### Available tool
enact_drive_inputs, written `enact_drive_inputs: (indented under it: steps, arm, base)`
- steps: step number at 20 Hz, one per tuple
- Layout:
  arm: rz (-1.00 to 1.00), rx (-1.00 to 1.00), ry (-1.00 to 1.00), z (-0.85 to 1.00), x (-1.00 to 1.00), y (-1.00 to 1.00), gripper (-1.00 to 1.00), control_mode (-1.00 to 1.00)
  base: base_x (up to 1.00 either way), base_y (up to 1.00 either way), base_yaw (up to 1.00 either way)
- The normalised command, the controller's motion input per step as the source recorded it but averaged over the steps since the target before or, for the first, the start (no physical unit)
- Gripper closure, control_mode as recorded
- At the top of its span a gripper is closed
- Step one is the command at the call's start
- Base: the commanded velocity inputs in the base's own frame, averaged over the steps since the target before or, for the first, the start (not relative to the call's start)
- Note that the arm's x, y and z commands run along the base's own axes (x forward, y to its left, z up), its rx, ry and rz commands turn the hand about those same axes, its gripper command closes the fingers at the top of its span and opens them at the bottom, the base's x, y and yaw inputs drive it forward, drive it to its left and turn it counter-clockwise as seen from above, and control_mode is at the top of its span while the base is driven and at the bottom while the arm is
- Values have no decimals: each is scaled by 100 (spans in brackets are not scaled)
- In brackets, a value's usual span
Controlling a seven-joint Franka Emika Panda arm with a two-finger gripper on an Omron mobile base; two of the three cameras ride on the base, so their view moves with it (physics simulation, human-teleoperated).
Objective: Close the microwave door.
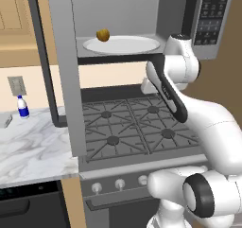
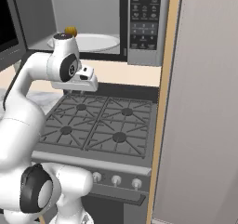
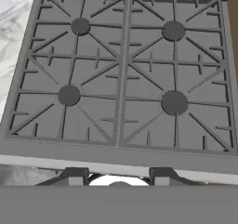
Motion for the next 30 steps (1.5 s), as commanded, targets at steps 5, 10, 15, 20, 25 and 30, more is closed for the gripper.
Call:
enact_drive_inputs:
  steps: [5, 10, 15, 20, 25, 30]
  arm:
    - [0, 0, 0, 0, -31, 2, -100, -100]
    - [-1, -1, -30, 16, -82, 44, -100, -100]
    - [-7, -1, -40, 21, -96, 31, -100, -100]
    - [-10, 0, -27, 32, -83, 8, -100, -100]
    - [-15, 0, -17, 28, -83, 11, -100, -100]
    - [-16, -2, -21, 18, -90, 36, -100, -100]
  base:
    - [0, 0, 0]
    - [0, 0, 0]
    - [0, 0, 0]
    - [0, 0, 0]
    - [0, 0, 0]
    - [0, 0, 0]
